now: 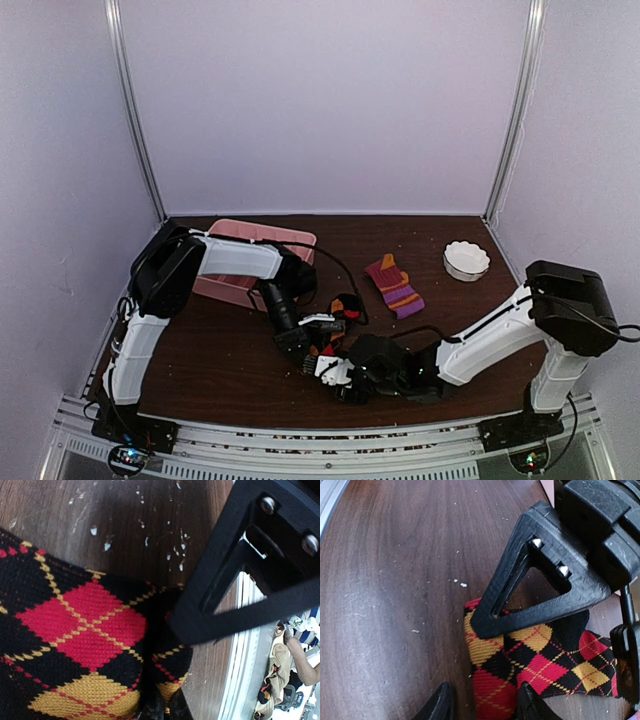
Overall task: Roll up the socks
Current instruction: Roll the sock.
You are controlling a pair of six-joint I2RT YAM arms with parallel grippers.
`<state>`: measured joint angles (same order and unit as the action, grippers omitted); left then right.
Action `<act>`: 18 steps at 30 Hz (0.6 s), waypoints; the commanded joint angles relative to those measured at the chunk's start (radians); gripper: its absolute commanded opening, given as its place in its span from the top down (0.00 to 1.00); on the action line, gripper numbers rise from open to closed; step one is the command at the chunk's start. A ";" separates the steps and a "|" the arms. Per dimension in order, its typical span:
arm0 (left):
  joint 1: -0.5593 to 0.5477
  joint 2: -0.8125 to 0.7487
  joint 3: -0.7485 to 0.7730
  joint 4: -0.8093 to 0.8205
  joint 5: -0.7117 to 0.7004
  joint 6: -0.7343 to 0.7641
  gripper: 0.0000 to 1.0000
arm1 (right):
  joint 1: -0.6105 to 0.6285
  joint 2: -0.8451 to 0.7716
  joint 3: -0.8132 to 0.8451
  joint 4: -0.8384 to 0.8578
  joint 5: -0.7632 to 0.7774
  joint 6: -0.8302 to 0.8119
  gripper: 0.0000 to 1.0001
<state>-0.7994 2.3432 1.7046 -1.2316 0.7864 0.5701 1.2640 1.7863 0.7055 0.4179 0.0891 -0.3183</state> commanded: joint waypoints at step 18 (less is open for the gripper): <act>0.020 -0.057 -0.062 -0.005 -0.049 0.143 0.74 | -0.147 0.140 0.053 -0.078 -0.293 0.148 0.75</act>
<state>-0.7963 2.3268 1.6924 -1.2659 0.7902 0.6395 1.1522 1.8679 0.7685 0.4374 -0.1104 -0.2375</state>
